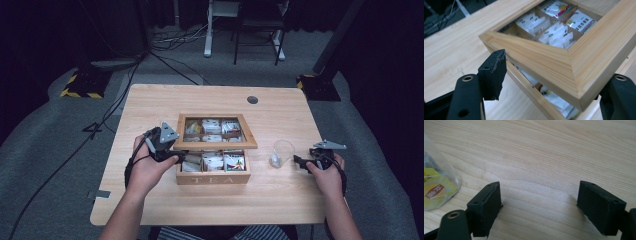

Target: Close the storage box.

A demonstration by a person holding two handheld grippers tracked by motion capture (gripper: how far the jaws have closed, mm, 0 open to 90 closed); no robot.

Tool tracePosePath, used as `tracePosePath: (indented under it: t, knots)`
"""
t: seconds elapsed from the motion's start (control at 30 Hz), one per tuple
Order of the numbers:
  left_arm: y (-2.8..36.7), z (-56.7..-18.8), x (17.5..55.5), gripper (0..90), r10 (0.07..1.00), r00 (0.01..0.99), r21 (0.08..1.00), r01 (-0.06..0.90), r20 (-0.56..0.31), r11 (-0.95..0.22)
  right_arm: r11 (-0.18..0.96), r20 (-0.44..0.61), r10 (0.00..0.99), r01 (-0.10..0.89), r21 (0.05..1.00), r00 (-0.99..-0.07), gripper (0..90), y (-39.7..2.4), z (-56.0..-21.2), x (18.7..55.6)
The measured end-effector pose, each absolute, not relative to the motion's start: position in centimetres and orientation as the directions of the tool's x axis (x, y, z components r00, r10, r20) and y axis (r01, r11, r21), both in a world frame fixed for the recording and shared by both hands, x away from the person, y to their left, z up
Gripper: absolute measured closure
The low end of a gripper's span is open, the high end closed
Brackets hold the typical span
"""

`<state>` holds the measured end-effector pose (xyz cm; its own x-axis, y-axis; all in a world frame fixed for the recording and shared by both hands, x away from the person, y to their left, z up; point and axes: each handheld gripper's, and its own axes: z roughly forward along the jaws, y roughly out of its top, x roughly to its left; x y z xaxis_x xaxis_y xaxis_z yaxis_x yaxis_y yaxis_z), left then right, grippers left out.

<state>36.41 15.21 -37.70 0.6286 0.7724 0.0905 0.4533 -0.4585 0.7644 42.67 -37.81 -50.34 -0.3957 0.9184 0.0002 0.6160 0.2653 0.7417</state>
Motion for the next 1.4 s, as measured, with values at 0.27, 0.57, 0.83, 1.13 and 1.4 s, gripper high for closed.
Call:
tracePosePath:
  t: [0.27,0.57,0.83,1.13,1.4]
  knots:
    - [15.3,-38.4,35.9,36.5,0.779,0.626,0.732,0.512,0.041,-0.45,0.265,0.0,0.919,0.618,0.741,-0.394,18.8,-37.8,-50.3,42.9]
    - [15.4,-38.6,35.3,42.8,0.767,0.642,0.707,0.539,0.007,-0.458,0.264,0.0,0.92,0.617,0.742,-0.392,18.1,-37.7,-50.4,43.0]
    - [15.4,-39.0,34.7,43.9,0.753,0.657,0.686,0.56,-0.027,-0.464,0.263,0.001,0.92,0.619,0.74,-0.392,17.9,-37.6,-50.3,43.1]
    - [15.3,-39.5,34.5,43.7,0.742,0.67,0.659,0.571,-0.028,-0.49,0.261,0.001,0.922,0.621,0.739,-0.388,17.0,-37.5,-50.4,43.3]
    - [15.1,-39.9,34.5,42.8,0.727,0.686,0.62,0.582,-0.028,-0.526,0.263,0.001,0.92,0.621,0.739,-0.391,16.9,-37.4,-50.4,43.3]
